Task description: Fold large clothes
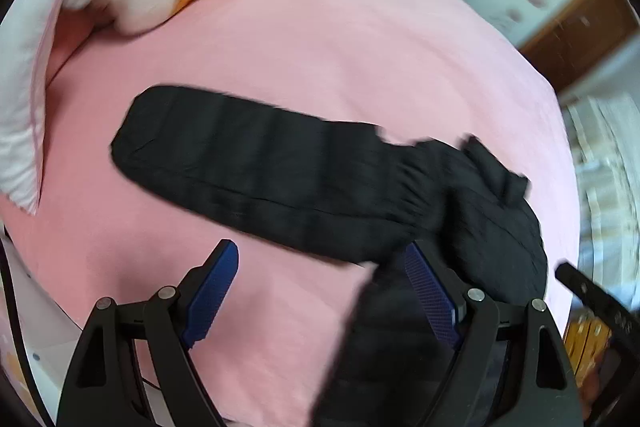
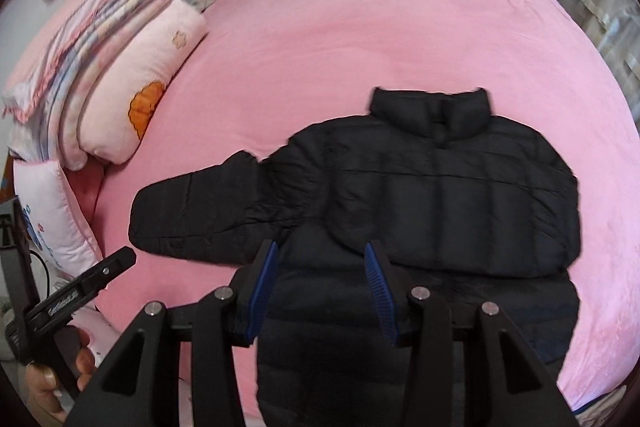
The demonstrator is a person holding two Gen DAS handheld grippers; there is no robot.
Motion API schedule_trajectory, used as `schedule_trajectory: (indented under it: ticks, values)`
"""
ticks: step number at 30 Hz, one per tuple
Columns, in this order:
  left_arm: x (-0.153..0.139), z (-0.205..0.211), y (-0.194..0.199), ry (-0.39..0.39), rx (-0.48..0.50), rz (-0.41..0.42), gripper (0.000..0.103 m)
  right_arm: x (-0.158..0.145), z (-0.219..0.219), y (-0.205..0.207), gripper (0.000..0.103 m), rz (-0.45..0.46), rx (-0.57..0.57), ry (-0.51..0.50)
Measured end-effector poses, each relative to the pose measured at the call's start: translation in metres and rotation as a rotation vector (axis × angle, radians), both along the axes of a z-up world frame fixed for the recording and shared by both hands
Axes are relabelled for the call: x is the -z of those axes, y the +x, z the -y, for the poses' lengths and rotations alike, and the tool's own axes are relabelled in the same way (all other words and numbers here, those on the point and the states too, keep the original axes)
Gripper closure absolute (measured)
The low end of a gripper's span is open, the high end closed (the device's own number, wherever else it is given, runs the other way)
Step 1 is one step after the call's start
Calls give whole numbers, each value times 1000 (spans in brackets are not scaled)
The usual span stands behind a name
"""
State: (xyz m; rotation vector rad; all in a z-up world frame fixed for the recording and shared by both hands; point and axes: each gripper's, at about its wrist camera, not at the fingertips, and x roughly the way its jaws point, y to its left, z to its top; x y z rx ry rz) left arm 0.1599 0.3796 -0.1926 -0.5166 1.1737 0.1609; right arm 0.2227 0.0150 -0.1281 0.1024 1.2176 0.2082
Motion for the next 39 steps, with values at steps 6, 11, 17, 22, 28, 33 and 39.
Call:
schedule_trajectory:
  ticks: [6, 11, 17, 22, 28, 33, 39]
  values:
    - [61, -83, 6, -63, -158, -34, 19, 23, -64, 15, 58, -8, -102, -57]
    - [123, -134, 13, -141, -296, -83, 19, 40, -101, 26, 58, -30, -138, -53]
    - [188, -160, 19, -195, -435, -187, 21, 53, -118, 26, 58, -56, -188, -72]
    - [212, -165, 24, -214, -526, -197, 21, 60, -108, 27, 58, -78, -165, -82]
    - [203, -148, 42, -210, -441, -132, 96, 61, -94, 26, 58, -91, -113, -71]
    - [142, -106, 61, -25, -294, -25, 99, 59, -80, 22, 58, -94, -91, -56]
    - [39, -4, 78, 39, -41, 215, 98, 51, -35, 19, 58, -70, 6, -34]
